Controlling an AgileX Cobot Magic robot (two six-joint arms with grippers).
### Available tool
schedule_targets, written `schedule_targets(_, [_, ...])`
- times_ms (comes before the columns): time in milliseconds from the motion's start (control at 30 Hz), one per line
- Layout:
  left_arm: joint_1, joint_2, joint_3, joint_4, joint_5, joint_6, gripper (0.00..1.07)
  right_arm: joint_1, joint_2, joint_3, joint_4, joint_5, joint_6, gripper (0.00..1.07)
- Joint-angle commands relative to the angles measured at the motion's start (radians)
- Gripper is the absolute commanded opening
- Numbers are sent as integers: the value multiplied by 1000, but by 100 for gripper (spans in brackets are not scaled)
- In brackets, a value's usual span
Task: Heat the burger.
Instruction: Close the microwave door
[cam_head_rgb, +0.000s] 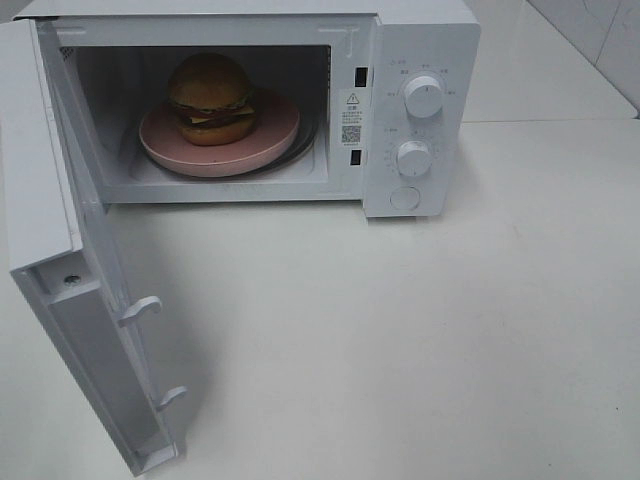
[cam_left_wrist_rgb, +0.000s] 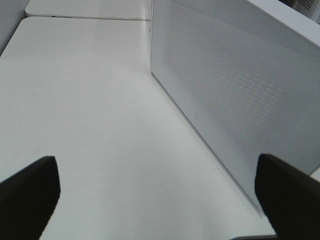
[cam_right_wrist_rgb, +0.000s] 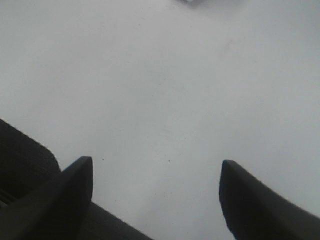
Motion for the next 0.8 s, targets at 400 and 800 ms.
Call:
schedule_targets(400, [4,-18,3,-2,-13,-7,98,-361,-252,134,123,-81,-14,68])
schedule_targets(800, [4,-18,3,-3,-13,-7,98,-535,-463,134,152,-82,-39,68])
